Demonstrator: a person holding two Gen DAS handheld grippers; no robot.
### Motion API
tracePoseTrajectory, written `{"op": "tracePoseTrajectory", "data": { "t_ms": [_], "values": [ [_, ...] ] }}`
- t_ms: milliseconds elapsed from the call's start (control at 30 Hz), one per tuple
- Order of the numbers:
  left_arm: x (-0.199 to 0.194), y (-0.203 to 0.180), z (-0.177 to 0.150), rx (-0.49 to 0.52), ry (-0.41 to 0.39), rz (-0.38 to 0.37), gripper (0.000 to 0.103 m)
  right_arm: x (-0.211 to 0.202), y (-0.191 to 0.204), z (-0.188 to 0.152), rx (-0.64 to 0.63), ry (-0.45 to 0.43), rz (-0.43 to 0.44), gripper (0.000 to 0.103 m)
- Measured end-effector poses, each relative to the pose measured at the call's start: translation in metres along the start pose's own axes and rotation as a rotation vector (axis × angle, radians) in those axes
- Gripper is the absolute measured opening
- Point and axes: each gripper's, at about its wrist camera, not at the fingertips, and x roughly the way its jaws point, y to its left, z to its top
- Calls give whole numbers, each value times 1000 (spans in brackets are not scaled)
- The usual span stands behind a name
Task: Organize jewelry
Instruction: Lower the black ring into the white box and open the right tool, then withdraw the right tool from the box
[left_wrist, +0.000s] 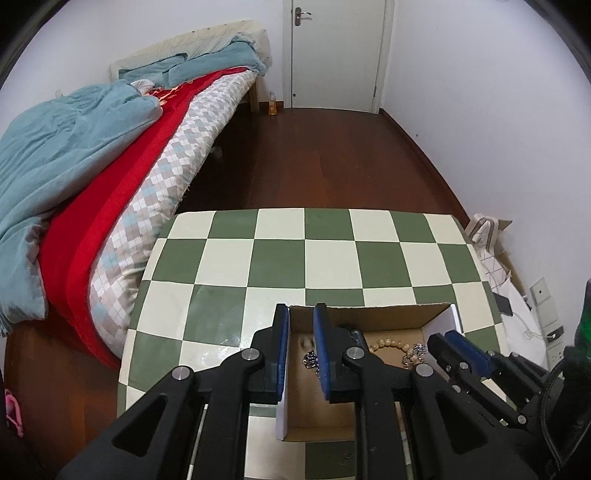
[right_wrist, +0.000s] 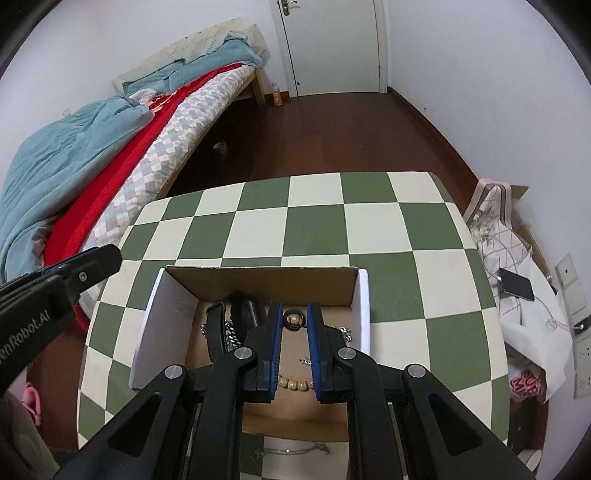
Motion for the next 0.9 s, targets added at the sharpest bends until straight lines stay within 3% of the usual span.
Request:
{"op": "tracePoseTrajectory", "data": {
  "t_ms": [33,67,100,133,167,233,267,333,900],
  "values": [
    [-1,0,0,-2,0,6,23,-1,-1,0,1,3,-2,34],
    [-2,1,1,-3,-3,13,46,-3,-2,0,5,3,3,52],
    [-3,1,1,-2,-5,19,80,-6,-3,0,6,1,2,61],
    [-5,2,1,-3,-13,21,91,-8,-3,0,4,1,-5,70],
    [-8,2,1,-1,-20,25,97,-11,-3,-1,1,-1,-8,71],
    [-12,4,1,1,-19,42,97,-17,-3,-1,-4,3,-21,76],
    [-13,5,0,1,-17,46,98,-19,-3,-2,-4,8,-32,90],
    [-18,7,-1,1,-21,66,102,-24,-2,-4,-9,16,-55,100],
    [-74,23,-31,23,-72,143,103,-91,14,-29,-56,7,-152,103]
  ]
}}
